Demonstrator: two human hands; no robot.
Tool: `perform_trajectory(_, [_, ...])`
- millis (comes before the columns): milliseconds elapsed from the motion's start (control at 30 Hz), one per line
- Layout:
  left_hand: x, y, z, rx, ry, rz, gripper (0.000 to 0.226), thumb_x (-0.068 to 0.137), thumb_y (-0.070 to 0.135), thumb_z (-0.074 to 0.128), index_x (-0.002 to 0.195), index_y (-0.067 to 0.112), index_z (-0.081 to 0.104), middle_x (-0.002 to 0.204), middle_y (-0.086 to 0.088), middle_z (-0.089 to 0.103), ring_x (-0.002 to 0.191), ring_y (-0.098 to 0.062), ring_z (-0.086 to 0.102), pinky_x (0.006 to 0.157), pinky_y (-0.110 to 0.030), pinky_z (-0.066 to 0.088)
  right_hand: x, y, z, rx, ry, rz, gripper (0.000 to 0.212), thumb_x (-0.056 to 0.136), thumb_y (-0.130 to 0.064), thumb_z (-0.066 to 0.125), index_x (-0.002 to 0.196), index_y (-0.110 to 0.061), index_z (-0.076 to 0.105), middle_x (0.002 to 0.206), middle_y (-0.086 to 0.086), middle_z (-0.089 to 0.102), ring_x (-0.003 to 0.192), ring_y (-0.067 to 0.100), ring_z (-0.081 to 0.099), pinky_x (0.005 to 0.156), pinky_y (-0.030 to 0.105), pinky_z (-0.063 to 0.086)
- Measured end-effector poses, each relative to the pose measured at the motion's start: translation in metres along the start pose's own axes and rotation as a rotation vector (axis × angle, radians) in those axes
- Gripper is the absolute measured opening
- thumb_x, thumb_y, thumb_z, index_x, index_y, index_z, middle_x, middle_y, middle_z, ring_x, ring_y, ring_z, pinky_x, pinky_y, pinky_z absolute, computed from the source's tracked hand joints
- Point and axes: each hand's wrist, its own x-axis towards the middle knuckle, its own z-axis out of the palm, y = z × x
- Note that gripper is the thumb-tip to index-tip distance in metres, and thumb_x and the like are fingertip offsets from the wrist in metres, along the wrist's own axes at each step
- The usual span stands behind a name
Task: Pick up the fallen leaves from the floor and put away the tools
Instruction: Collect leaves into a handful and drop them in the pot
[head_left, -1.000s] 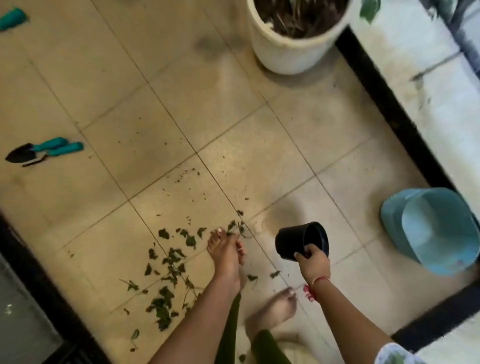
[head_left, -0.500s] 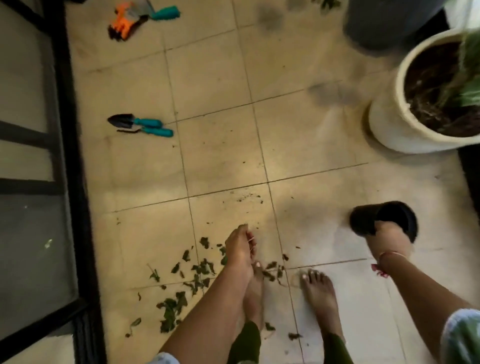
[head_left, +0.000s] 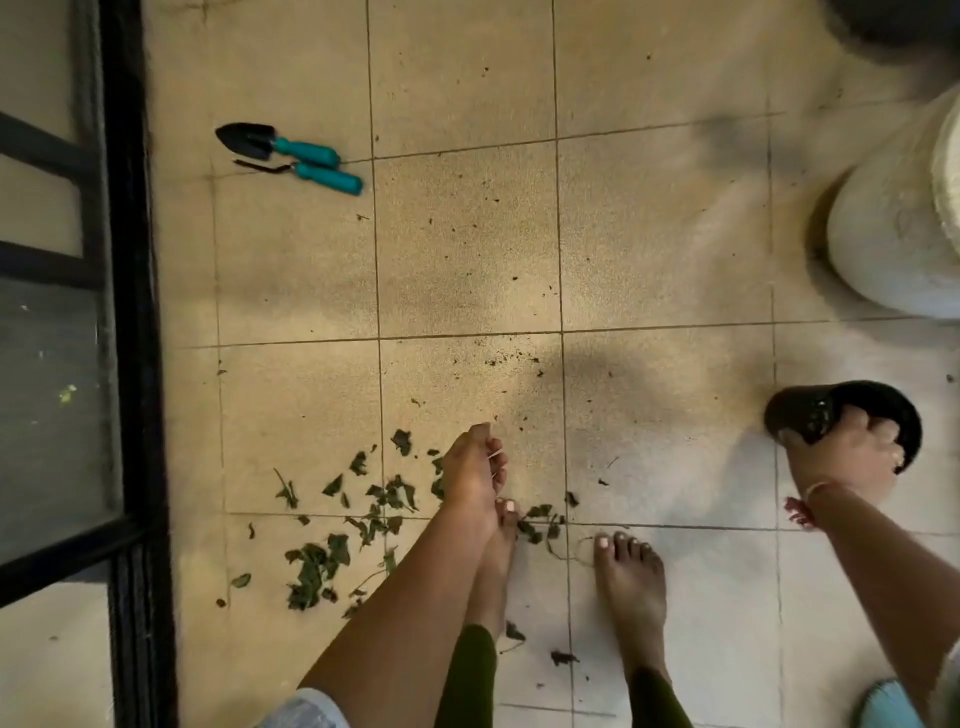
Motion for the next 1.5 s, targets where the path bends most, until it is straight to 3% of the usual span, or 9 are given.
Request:
perform_trajectory(100, [-0.009, 0.001, -0.003, -0.017, -0.025, 0.003, 0.025, 0.093, 0.018, 0.058, 0.068, 0.016, 0.056, 0.045, 0.009, 0.054, 0.051, -0.009, 0.045, 0.051, -0.023, 0.034, 0.046, 0.073, -0.075, 0.306, 0.091, 0.219, 0.048, 0.079, -0.048, 0.065, 0.123, -0.035, 0.051, 0.105, -0.004, 0.059, 0.094, 0.034, 0.058, 0.074, 0.046, 0.043])
perform_trajectory(167, [-0.012, 0.005, -0.006, 0.013, -0.045, 0.019, 0.027, 0.093, 0.019, 0.058, 0.067, 0.016, 0.057, 0.048, 0.007, 0.055, 0.052, -0.009, 0.046, 0.053, -0.023, 0.036, 0.031, 0.051, -0.18, 0.238, 0.278, 0.315, 0.05, 0.083, -0.029, 0.064, 0.128, -0.013, 0.05, 0.122, 0.021, 0.049, 0.103, 0.044, 0.049, 0.081, 0.053, 0.044])
perform_trajectory(267, [-0.005, 0.012, -0.013, 0.056, -0.066, 0.045, 0.031, 0.095, 0.022, 0.055, 0.066, 0.015, 0.058, 0.055, 0.003, 0.056, 0.053, -0.01, 0.046, 0.05, -0.022, 0.035, 0.019, -0.02, -0.273, 0.244, 0.46, 0.105, 0.045, 0.088, -0.018, 0.06, 0.129, -0.004, 0.049, 0.126, 0.026, 0.043, 0.112, 0.044, 0.046, 0.091, 0.049, 0.045])
perform_trajectory(367, [0.016, 0.016, -0.031, 0.08, -0.068, 0.07, 0.031, 0.096, 0.024, 0.052, 0.067, 0.015, 0.057, 0.061, 0.0, 0.055, 0.054, -0.01, 0.045, 0.049, -0.021, 0.035, 0.047, -0.062, -0.242, 0.141, 0.259, -0.09, 0.054, 0.09, -0.025, 0.058, 0.139, -0.011, 0.041, 0.144, 0.017, 0.034, 0.128, 0.037, 0.037, 0.105, 0.045, 0.036])
perform_trajectory(633, [0.112, 0.024, -0.097, 0.01, 0.137, 0.141, 0.025, 0.097, 0.021, 0.052, 0.075, 0.014, 0.059, 0.07, -0.001, 0.056, 0.064, -0.012, 0.049, 0.063, -0.027, 0.04, 0.155, -0.141, -0.195, 0.153, 0.223, -0.044, 0.079, 0.095, -0.054, 0.037, 0.152, -0.013, 0.002, 0.159, 0.013, -0.004, 0.147, 0.027, 0.001, 0.119, 0.043, 0.007])
perform_trajectory(900, [0.179, -0.009, -0.168, 0.004, 0.214, 0.206, 0.015, 0.096, 0.011, 0.05, 0.087, 0.006, 0.06, 0.075, 0.002, 0.054, 0.069, -0.008, 0.048, 0.077, -0.024, 0.034, 0.187, -0.208, -0.122, 0.027, 0.205, -0.164, 0.082, 0.091, -0.061, 0.024, 0.152, -0.013, 0.0, 0.158, 0.015, -0.008, 0.146, 0.029, -0.007, 0.118, 0.045, -0.001])
perform_trajectory(1133, [0.207, -0.038, -0.231, -0.066, 0.292, 0.159, 0.022, 0.093, 0.006, 0.052, 0.072, 0.01, 0.056, 0.063, -0.005, 0.042, 0.049, -0.013, 0.035, 0.042, -0.019, 0.031, 0.156, -0.293, -0.075, -0.393, -0.038, -0.819, 0.073, 0.098, -0.054, 0.021, 0.151, -0.013, -0.008, 0.157, 0.011, -0.011, 0.146, 0.028, -0.005, 0.12, 0.046, 0.006])
perform_trajectory(1300, [0.233, -0.038, -0.256, 0.041, 0.348, 0.343, 0.019, 0.086, 0.027, 0.056, 0.068, 0.022, 0.06, 0.063, -0.002, 0.051, 0.061, -0.021, 0.047, 0.059, -0.04, 0.04, 0.134, -0.328, -0.035, -0.563, -0.146, -1.356, 0.072, 0.094, -0.055, 0.025, 0.149, -0.017, 0.0, 0.156, 0.01, 0.003, 0.145, 0.03, 0.007, 0.117, 0.051, 0.012])
perform_trajectory(1500, [0.264, -0.077, -0.305, 0.397, 0.808, 0.318, 0.055, 0.094, 0.043, 0.043, 0.137, 0.008, 0.04, 0.142, -0.017, 0.034, 0.128, -0.037, 0.036, 0.108, -0.053, 0.028, 0.167, -0.325, -0.054, -0.401, 0.142, -0.777, 0.075, 0.096, -0.059, 0.021, 0.152, -0.018, -0.006, 0.156, 0.005, -0.019, 0.145, 0.02, -0.014, 0.115, 0.04, -0.017])
